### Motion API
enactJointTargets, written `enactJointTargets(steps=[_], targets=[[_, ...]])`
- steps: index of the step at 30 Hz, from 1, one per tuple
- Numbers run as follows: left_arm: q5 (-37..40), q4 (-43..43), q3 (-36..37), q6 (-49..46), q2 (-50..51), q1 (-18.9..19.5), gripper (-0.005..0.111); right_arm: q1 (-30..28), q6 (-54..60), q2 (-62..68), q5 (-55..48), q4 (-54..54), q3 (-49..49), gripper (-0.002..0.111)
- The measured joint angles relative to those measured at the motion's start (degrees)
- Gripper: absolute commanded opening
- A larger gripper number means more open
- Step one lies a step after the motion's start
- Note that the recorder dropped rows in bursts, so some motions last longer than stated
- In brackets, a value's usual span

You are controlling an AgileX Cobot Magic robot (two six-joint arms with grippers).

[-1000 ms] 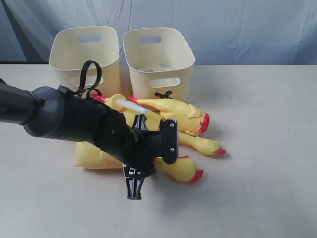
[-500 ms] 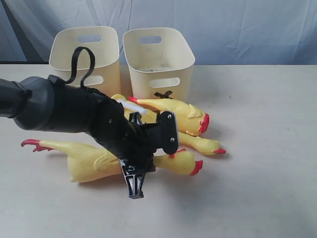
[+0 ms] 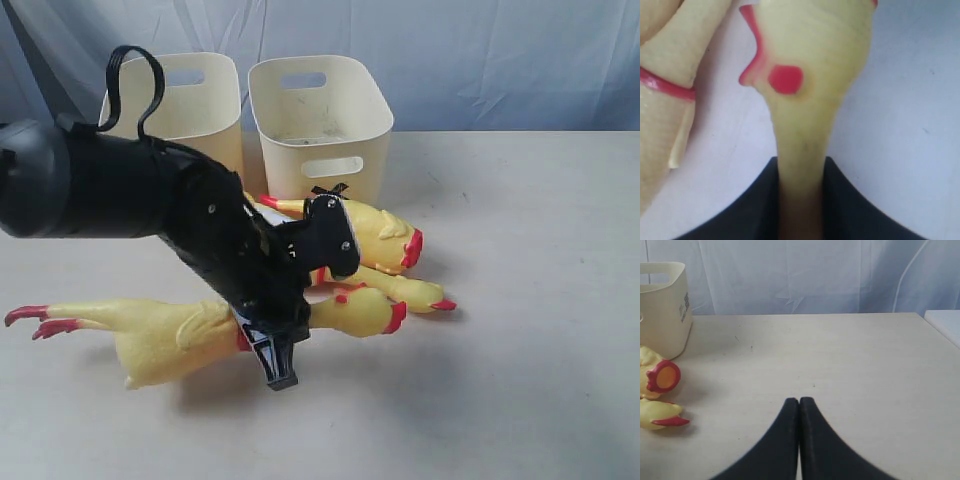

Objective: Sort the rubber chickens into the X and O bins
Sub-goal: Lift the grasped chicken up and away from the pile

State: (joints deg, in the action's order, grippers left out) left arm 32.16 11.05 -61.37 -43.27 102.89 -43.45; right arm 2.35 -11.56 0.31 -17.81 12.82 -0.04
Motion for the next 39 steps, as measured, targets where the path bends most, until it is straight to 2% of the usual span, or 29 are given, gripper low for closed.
enactJointTargets(steps=[6, 11, 16, 29, 35, 39], targets=[[8.3, -0.82, -5.21, 9.58, 0.0, -1.32, 0.0, 0.0, 0.0, 0.0, 0.0, 0.0, 0.0, -0.001], [9.28, -5.43, -7.95, 15.59, -0.12, -5.51, 0.0, 0.0, 0.0, 0.0, 0.0, 0.0, 0.0, -0.001], [9.28, -8.63, -9.15, 18.19, -0.12, -6.99, 0.0, 0.0, 0.0, 0.0, 0.0, 0.0, 0.0, -0.001], [8.8, -12.05, -9.86, 19.56, -2.03, -6.99, 0.0, 0.0, 0.0, 0.0, 0.0, 0.0, 0.0, -0.001], [8.33, -19.21, -12.84, 27.23, -5.8, -6.85, 0.0, 0.0, 0.0, 0.0, 0.0, 0.0, 0.0, -0.001], [8.22, -21.72, -14.19, 31.16, -8.4, -4.08, 0.0, 0.0, 0.0, 0.0, 0.0, 0.0, 0.0, -0.001]])
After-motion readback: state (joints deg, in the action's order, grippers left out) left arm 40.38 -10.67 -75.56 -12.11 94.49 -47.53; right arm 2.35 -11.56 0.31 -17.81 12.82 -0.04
